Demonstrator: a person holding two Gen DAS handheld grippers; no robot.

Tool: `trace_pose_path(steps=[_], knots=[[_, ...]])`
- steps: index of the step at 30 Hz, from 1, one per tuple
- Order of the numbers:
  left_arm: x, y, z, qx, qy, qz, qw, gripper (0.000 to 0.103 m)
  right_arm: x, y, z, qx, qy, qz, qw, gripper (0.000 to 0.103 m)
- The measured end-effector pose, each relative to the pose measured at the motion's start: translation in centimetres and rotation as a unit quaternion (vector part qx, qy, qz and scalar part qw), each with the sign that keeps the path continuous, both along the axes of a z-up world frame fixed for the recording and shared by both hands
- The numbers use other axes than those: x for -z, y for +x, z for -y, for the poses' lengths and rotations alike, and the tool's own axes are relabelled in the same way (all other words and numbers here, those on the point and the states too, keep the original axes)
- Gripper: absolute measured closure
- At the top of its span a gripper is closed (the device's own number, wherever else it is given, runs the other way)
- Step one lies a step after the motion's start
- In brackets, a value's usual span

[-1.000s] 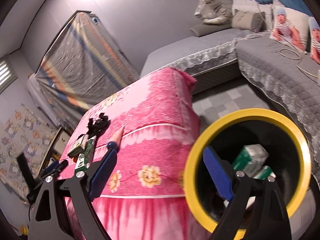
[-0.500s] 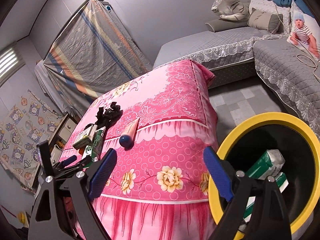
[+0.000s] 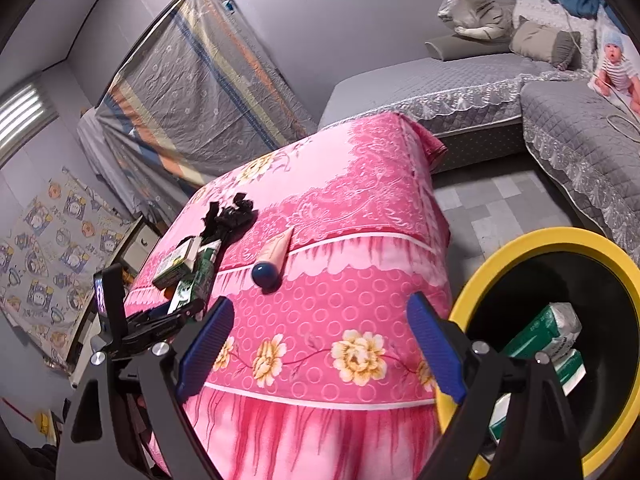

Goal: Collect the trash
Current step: 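Grasp the green-white milk carton with the left tool while the right tool grasps the pink tube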

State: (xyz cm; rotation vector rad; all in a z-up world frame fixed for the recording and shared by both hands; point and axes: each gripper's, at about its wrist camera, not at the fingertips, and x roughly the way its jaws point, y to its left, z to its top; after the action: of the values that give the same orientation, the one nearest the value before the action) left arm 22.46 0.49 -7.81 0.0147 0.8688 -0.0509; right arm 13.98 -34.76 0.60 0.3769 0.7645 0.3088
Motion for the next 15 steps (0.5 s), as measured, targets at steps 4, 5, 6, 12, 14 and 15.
trace_pose_path(steps=[4,5,6,12,14,15], knots=[[-0.6,-1.1,-0.4,-0.002,-0.004,0.008,1.0000,0.039,-0.2,0.8,-2.7,-0.036,-0.017,-0.003,0.999,0.018],[-0.8,-1.5,-0.6,-0.001,-0.005,0.011,0.9999,0.039,-0.2,1.1,-3.6,-0.046,-0.023,-0.004,0.999,0.018],[-1.1,-1.9,-0.7,0.001,-0.008,0.014,0.9999,0.039,-0.2,1.4,-4.6,-0.054,-0.031,-0.005,0.998,0.018],[-2.3,-5.1,-1.7,0.012,-0.020,0.053,0.9983,0.041,1.6,4.3,-10.4,-0.095,-0.086,-0.016,0.992,0.019],[-2.5,-6.0,-2.3,0.015,-0.029,0.065,0.9974,0.042,2.4,5.6,-12.0,-0.103,-0.105,-0.021,0.989,0.021],[-2.5,-6.3,-2.5,0.016,-0.035,0.067,0.9970,0.042,2.7,6.3,-12.7,-0.102,-0.118,-0.025,0.987,0.021]])
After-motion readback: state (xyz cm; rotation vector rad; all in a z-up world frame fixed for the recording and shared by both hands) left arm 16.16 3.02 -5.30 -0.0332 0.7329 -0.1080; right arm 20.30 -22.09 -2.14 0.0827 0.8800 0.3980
